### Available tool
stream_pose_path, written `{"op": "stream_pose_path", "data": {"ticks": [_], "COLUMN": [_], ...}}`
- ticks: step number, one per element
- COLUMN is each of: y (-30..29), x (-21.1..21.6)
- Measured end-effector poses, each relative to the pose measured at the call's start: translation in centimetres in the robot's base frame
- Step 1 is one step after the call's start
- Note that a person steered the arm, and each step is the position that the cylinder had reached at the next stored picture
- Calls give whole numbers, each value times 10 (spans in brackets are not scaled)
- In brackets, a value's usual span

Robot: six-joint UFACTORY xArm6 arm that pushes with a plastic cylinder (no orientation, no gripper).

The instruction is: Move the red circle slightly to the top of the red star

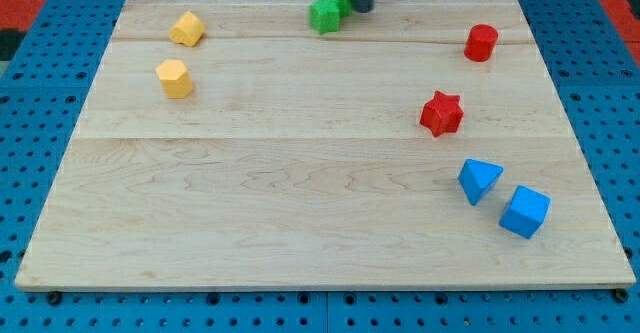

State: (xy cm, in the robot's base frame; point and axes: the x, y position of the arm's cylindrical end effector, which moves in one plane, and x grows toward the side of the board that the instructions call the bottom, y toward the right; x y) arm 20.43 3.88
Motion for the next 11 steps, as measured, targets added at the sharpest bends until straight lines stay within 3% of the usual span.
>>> {"op": "stream_pose_path", "data": {"ticks": [2,3,4,5,7,8,9,11], "y": [31,15,-94,-81,50,110,65,176], "x": [-13,-12,-11,7,12,68,99,127]}}
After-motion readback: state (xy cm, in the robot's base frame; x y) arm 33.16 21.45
